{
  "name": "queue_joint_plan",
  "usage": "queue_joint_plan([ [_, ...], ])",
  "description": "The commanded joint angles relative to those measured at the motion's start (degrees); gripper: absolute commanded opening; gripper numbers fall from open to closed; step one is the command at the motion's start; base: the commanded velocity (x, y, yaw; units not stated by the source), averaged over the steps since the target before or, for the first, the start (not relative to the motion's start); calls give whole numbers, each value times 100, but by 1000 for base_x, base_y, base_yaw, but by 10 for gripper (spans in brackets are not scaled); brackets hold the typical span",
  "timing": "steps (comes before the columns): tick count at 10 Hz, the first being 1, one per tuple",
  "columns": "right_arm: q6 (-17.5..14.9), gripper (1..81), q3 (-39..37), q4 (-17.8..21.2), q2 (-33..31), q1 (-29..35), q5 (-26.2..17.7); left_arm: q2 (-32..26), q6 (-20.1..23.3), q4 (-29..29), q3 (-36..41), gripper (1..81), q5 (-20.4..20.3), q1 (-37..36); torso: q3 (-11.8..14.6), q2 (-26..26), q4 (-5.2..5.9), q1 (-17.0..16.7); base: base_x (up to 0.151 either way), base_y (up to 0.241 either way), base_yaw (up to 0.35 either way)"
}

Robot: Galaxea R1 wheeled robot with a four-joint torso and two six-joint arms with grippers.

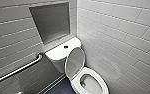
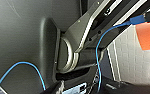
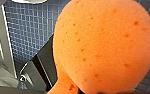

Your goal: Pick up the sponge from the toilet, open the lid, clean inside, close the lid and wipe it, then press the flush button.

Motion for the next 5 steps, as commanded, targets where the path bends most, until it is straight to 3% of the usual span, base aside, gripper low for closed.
queue_joint_plan([
  [1,-13,10,-770,-550,363,-378,-71,150,-109,62,-466,811,200,-66,0,0,0,0,0,0,0],
  [4,40,10,-2300,-568,1365,-852,-62,660,-717,88,-1609,811,218,-92,2,-2,0,-5,0,0,0],
  [5,58,10,-2766,-506,1759,-993,-71,775,-734,89,-1899,811,209,-92,5,-2,0,-5,0,0,0],
])
